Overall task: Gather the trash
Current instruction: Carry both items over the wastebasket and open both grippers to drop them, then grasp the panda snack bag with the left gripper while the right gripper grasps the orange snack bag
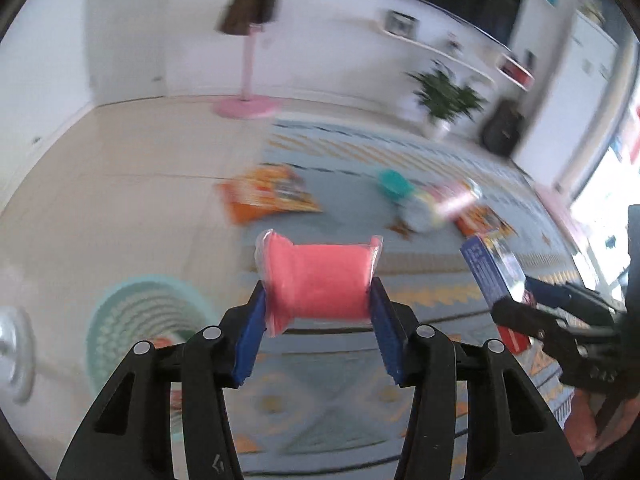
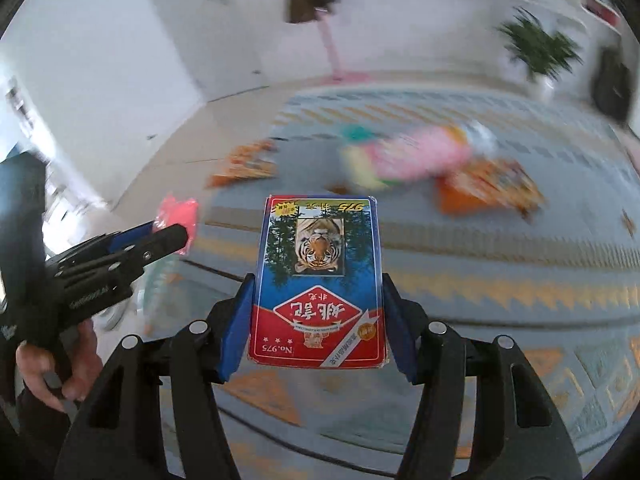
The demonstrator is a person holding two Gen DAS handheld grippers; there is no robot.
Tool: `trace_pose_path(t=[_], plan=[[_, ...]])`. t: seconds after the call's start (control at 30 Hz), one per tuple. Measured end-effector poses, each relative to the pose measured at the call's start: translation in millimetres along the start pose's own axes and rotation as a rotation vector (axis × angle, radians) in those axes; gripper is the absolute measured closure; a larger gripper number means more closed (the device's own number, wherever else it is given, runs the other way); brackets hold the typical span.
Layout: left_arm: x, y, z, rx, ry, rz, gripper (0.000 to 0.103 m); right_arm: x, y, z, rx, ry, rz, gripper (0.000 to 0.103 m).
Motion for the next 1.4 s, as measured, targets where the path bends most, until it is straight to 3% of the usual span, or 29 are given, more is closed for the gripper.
trace_pose_path(t=[0.17, 0.27, 0.53, 0.67, 0.73, 0.93, 1.07, 1.27, 1.33, 1.4], plan=[[36.2, 3.4, 81.0, 0.144, 0.059, -0.066, 0.055, -16.6, 29.1, 91.5, 0.142, 0.092, -0.013, 0.047], [44.0, -0.3, 127.5, 0.244, 0.106, -0.076, 0.055, -37.2, 40.7, 136.8, 0.177, 0.098, -0.001, 0.047], [12.4, -19.9, 199.2, 0.417, 0.226, 0.032, 0.054, -119.5, 50.4, 215.4, 0.229, 0.149, 0.081, 0.047], [7.9, -22.6, 211.8, 0.464, 0.264, 0.064, 0.041, -157.8, 49.1, 230.6, 0.207, 0.173, 0.147, 0.045], [12.0, -23.4, 213.6, 0.471, 0.285, 0.057, 0.037, -166.6, 47.9, 234.0, 0.213, 0.184, 0.161, 0.042], [22.9, -17.8, 204.2, 0.436, 0.259, 0.004, 0.039, -159.5, 46.5, 221.5, 0.189, 0.199, 0.142, 0.042], [27.9, -4.5, 179.7, 0.390, 0.197, -0.067, 0.039, -139.3, 46.9, 204.9, 0.183, 0.180, 0.098, 0.042], [27.2, 13.2, 112.8, 0.226, 0.109, -0.139, 0.043, -90.3, 41.6, 161.4, 0.173, 0.151, 0.005, 0.053], [22.7, 16.6, 91.4, 0.185, 0.082, -0.147, 0.044, -69.9, 42.0, 138.1, 0.171, 0.110, -0.049, 0.063], [16.6, 19.9, 68.3, 0.145, 0.043, -0.149, 0.045, -49.8, 42.3, 106.5, 0.162, 0.035, -0.109, 0.067]])
Point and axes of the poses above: each gripper's, at about its wrist camera, not at the fingertips, and x roughly against the way its jaws point, z to its left, y to its top, the point moved 5 cm from there along -x, roughly the way its jaws point, and after that the axes turned 4 degrees about z, right-handed, at the moved point
